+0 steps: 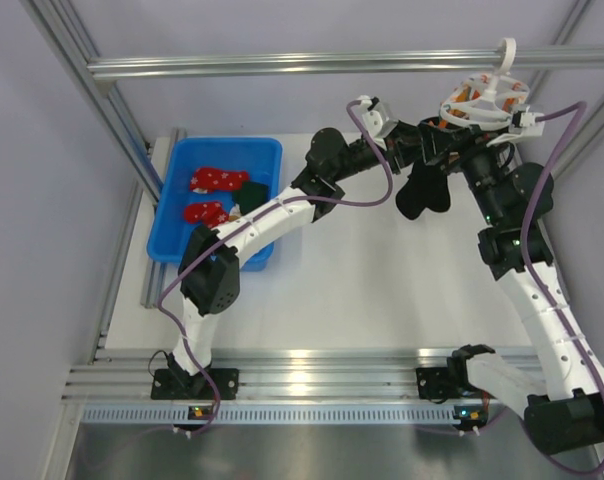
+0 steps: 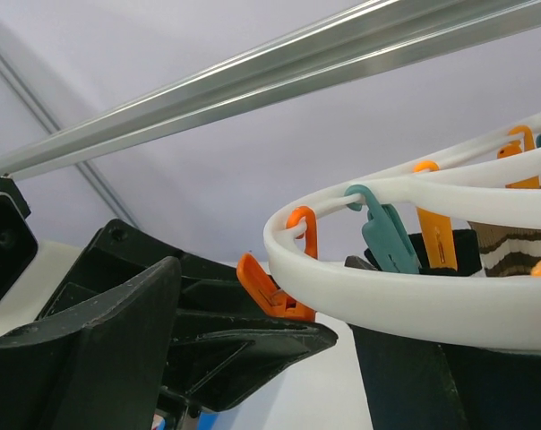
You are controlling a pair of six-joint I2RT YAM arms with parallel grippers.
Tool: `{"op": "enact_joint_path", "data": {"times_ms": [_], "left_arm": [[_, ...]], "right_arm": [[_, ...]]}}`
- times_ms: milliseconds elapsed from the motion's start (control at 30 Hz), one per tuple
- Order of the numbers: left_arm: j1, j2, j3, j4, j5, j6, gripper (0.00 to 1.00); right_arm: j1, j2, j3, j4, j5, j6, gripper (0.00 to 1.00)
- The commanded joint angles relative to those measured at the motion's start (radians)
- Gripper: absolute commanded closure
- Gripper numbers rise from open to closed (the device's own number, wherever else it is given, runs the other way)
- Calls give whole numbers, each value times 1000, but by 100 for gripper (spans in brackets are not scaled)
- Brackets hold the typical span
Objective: Clip the socks to the hanger
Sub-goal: Open the clamp at the hanger.
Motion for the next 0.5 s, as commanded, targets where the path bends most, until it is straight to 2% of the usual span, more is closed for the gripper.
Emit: {"op": "enact_joint_path", "data": {"times_ms": [0, 267, 467], "left_arm": [[-19, 3, 30, 41, 104, 6, 100], [-19, 3, 26, 42, 141, 3, 100], [-21, 3, 27, 27, 160, 1, 100]], "right_arm": [[22, 28, 20, 143, 9, -5, 28], [33, 50, 15, 181, 17, -12, 30], [36, 56, -2, 215, 12, -32, 37]]}}
